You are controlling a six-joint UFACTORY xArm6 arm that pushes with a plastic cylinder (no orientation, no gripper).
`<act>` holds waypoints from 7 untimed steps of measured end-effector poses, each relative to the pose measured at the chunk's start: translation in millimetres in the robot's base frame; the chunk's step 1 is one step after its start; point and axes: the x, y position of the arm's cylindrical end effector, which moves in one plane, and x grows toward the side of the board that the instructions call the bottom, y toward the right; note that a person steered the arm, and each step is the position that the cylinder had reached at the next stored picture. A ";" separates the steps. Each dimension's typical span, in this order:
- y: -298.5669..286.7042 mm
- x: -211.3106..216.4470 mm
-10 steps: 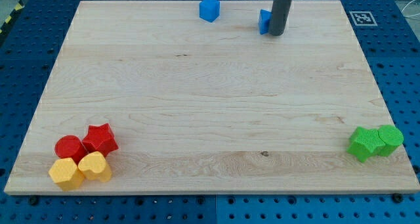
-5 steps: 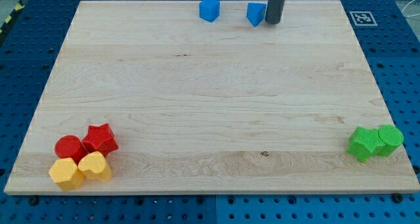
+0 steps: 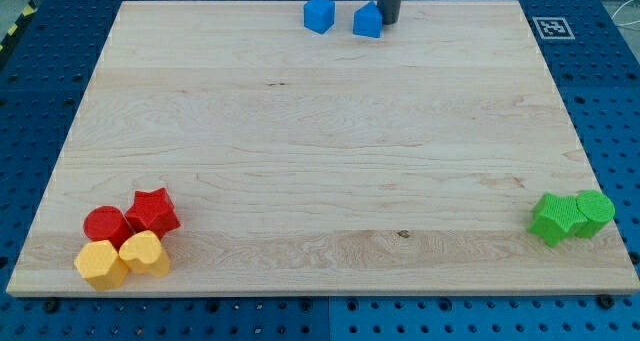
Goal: Move blue triangle closer to blue cube
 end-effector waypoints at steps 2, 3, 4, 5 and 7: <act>38.4 -3.9; 37.6 20.6; 9.5 29.6; -27.5 26.2; -29.1 15.0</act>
